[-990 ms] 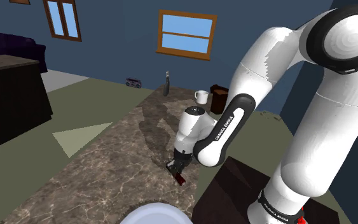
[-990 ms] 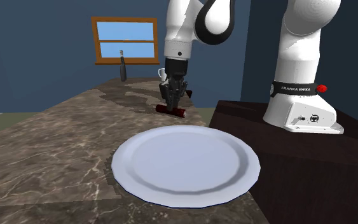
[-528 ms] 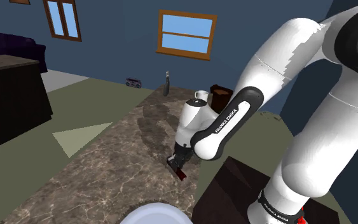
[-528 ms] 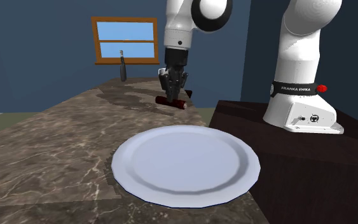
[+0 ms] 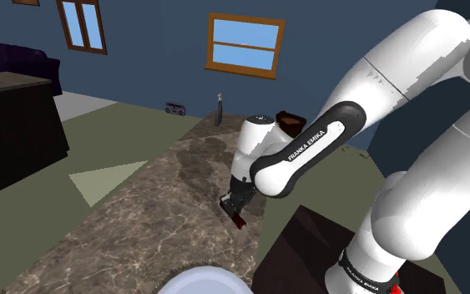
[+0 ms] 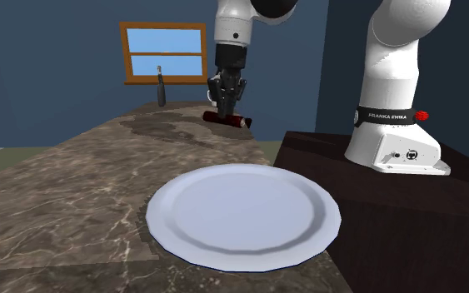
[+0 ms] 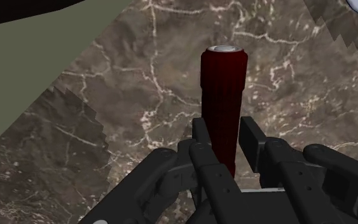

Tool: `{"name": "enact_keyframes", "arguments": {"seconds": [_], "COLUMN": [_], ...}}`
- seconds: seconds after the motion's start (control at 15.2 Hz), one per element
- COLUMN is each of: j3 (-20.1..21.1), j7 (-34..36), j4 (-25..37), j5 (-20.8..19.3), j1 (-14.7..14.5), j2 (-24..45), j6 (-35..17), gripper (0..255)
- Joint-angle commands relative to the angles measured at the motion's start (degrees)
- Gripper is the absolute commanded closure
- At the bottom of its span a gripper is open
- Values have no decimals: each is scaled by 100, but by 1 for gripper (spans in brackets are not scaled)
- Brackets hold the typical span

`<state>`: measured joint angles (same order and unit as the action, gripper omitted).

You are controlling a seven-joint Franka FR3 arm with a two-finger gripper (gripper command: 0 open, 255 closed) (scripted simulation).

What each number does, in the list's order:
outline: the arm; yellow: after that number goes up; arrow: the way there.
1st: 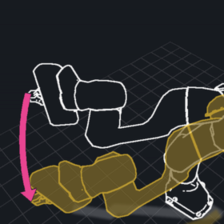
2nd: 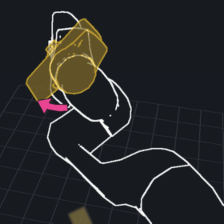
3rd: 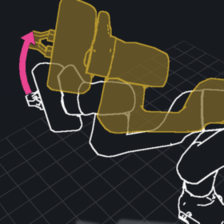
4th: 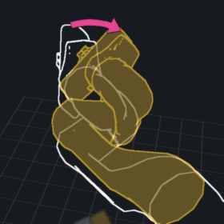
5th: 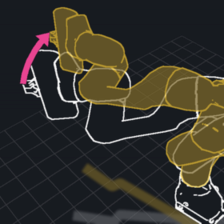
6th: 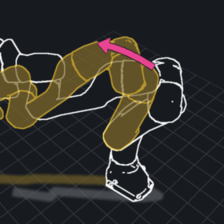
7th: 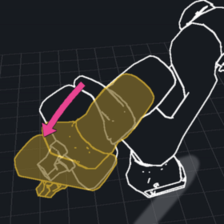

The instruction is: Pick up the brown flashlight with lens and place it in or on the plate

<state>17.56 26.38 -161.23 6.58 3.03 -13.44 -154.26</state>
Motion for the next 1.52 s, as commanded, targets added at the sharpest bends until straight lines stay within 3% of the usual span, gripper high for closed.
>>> {"name": "enact_keyframes", "arguments": {"seconds": [0.0, 0.13, 0.86, 1.45], "j3": [-45, 62, 1462, 2761], "j7": [-63, 91, 2013, 3845], "j4": [33, 3, 124, 904], "j5": [60, 124, 555, 215], "j1": [-32, -137, -1055, -1239], "j2": [-200, -308, -524, -7], "j6": [235, 308, 580, 811], "gripper": [255, 255, 255, 255]}}
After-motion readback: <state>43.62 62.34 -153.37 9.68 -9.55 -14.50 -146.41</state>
